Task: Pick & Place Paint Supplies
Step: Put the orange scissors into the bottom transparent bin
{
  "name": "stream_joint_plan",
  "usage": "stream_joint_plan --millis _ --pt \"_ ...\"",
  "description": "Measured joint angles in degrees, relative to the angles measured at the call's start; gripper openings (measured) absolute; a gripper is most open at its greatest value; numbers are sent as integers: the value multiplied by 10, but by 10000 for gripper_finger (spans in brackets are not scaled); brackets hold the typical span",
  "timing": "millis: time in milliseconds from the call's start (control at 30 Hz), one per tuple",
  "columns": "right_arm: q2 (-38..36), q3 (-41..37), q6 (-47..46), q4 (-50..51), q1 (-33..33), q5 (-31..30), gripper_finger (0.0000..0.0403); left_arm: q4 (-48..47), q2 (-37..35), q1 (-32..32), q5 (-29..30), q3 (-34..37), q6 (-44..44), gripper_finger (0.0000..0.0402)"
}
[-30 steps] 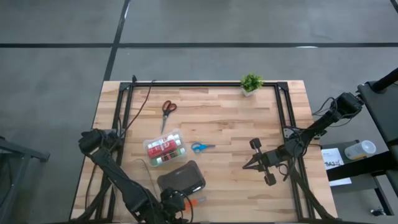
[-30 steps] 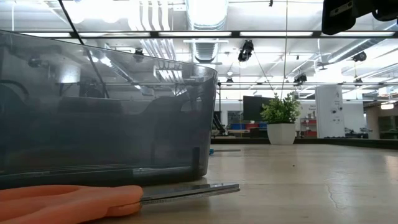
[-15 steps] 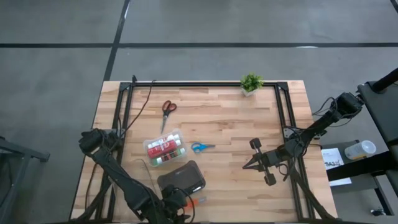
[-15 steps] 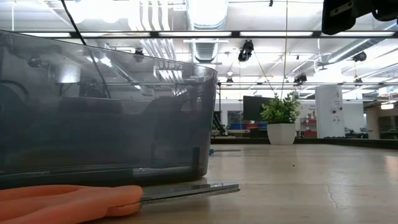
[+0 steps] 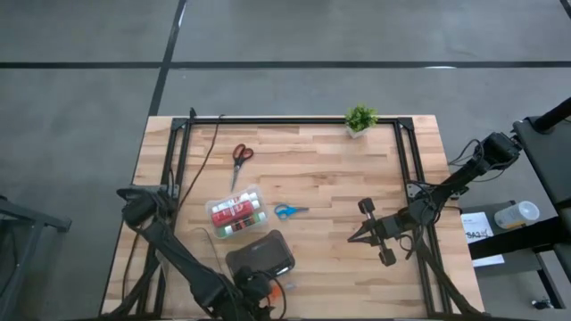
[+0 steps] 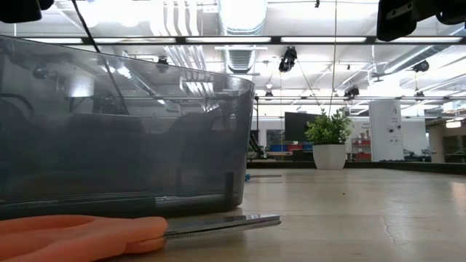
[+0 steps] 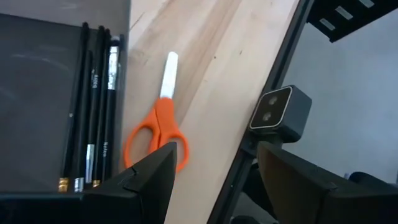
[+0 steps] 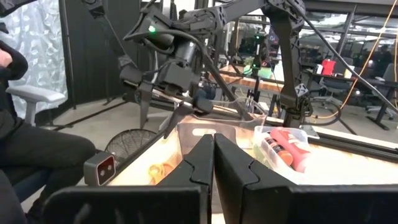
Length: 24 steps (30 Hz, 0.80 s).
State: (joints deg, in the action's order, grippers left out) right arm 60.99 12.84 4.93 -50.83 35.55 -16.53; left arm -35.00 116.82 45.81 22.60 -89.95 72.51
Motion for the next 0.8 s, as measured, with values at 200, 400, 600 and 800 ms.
stream_joint_plan --millis 200,400,600,800 --pt "0 0 0 0 0 0 8 0 37 0 -12 -40 -5 232" --pt "0 0 0 0 0 0 8 2 70 2 -13 -45 15 232" --pt "0 0 0 0 0 0 8 -12 78 2 -12 -48 18 232" --pt "0 0 0 0 1 0 8 -78 78 2 -9 -88 10 232"
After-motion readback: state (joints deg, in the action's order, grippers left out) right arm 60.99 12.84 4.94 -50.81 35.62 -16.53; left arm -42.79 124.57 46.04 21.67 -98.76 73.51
